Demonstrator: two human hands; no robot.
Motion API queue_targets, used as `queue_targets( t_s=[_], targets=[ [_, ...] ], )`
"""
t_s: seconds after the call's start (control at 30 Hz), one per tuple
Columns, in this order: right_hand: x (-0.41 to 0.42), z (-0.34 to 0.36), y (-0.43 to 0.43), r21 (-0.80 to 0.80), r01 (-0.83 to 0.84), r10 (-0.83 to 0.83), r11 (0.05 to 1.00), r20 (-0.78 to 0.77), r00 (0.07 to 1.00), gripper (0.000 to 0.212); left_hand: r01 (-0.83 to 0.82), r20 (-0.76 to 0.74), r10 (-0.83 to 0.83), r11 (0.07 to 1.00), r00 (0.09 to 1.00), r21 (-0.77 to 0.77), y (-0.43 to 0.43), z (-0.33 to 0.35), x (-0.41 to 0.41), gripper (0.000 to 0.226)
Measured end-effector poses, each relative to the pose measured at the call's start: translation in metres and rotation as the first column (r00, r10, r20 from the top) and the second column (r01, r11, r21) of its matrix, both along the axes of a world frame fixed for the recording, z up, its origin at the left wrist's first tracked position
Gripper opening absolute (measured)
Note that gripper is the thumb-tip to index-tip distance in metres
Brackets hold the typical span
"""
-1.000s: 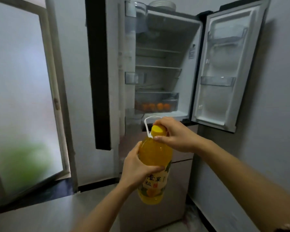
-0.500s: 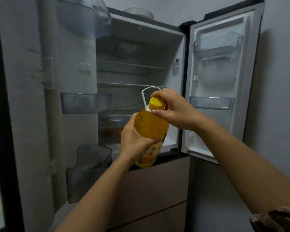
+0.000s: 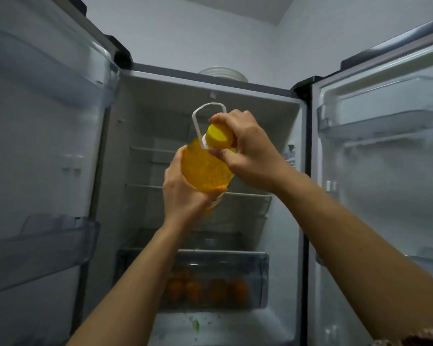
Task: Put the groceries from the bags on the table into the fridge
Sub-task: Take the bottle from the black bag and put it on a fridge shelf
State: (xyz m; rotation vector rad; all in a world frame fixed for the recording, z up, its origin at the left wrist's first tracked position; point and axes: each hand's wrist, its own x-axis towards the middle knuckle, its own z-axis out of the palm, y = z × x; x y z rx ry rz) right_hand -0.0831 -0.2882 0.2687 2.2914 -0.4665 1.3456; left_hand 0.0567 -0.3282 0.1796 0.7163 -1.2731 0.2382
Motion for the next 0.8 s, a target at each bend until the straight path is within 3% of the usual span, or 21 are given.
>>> queue_targets(
  t_s=[0.27, 0.5, 0.8],
  targets=[
    [0.020, 0.035, -0.065, -0.123, -0.051, 0.055, 0.991, 0.027, 0.998, 0.047, -0.111, -0.010, 0.111, 0.982, 0.994, -0.150, -0.065, 0.044, 0.020, 0.101],
    [0.040, 0.031, -0.115, -0.154, -0.065, 0.069, 0.986, 0.020, 0.997, 0.048, -0.126, -0.045, 0.121, 0.983, 0.992, -0.130, -0.117, 0.043, 0.040, 0.103],
    [0.065, 0.008, -0.171, -0.038, 0.015, -0.014, 0.999, 0.023, 1.000, 0.050, -0.082, 0.013, 0.082, 0.997, 0.997, -0.001, -0.177, 0.029, 0.074, 0.100]
  ],
)
